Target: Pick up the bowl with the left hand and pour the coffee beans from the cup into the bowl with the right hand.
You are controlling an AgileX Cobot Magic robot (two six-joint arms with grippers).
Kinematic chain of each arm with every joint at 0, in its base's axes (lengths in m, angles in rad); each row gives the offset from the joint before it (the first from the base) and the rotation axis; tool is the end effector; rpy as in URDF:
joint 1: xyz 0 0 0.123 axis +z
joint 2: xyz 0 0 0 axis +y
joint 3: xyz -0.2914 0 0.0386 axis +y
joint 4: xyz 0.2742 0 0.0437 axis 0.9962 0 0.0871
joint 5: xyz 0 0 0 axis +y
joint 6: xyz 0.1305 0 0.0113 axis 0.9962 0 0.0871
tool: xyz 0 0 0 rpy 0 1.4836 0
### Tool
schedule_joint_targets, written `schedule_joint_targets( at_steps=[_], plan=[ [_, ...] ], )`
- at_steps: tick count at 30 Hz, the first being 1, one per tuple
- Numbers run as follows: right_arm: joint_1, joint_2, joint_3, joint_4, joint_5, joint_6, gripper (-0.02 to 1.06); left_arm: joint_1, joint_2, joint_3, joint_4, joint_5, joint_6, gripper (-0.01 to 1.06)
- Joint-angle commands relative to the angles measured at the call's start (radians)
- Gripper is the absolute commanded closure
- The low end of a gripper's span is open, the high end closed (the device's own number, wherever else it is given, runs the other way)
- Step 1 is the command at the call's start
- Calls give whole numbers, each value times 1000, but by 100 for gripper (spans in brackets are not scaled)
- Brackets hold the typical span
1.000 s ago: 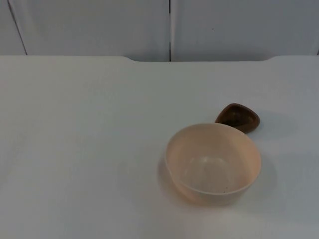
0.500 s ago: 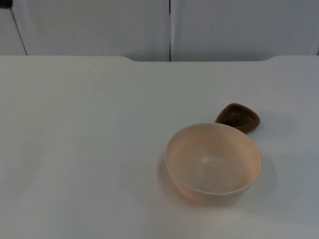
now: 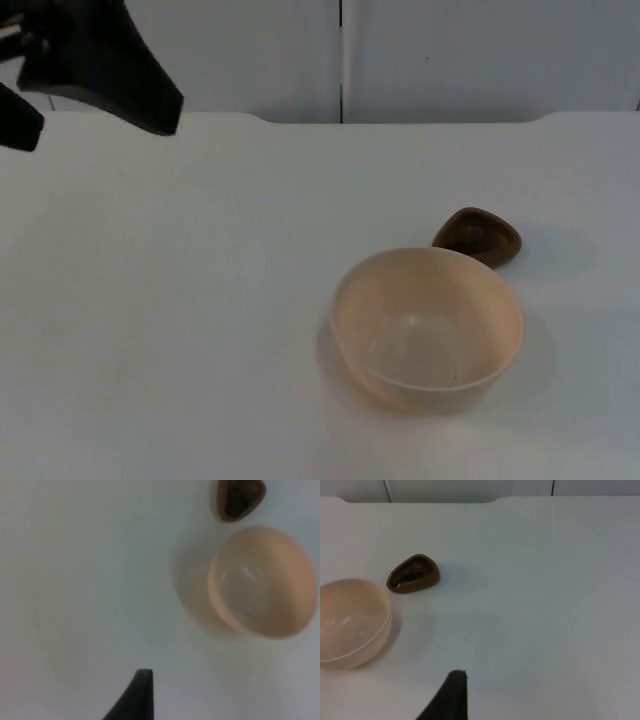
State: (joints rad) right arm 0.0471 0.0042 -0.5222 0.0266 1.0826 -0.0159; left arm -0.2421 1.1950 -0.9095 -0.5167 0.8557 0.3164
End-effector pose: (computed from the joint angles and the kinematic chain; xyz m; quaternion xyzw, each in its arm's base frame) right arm 0.0414 0.0050 0.2763 -0.0277 0.8537 0.0214 0.5196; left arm 0.2519 -0.1126 0.2717 0.1493 0.9296 -0.2200 0.2554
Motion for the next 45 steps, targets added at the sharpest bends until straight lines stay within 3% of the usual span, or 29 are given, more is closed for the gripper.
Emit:
schedule_joint_targets(
  at_steps=[1, 16, 32, 38, 45],
  plan=[
    [-4, -4, 6, 0, -5, 1, -1, -24, 23, -6, 12, -22, -14, 0],
    [-4, -4, 6, -2, -5, 1, -1, -189, 281, -6, 43, -145, -80, 0],
    [-4, -4, 6, -2, -5, 1, -1, -191, 451, -97, 39, -208, -168, 0],
    [-4, -4, 6, -2, -5, 1, -1, -242, 533, -116, 46, -265, -194, 0],
    [-4, -4, 6, -2, -5, 1, -1, -268, 639, -192, 60, -261, -227, 0]
  ],
)
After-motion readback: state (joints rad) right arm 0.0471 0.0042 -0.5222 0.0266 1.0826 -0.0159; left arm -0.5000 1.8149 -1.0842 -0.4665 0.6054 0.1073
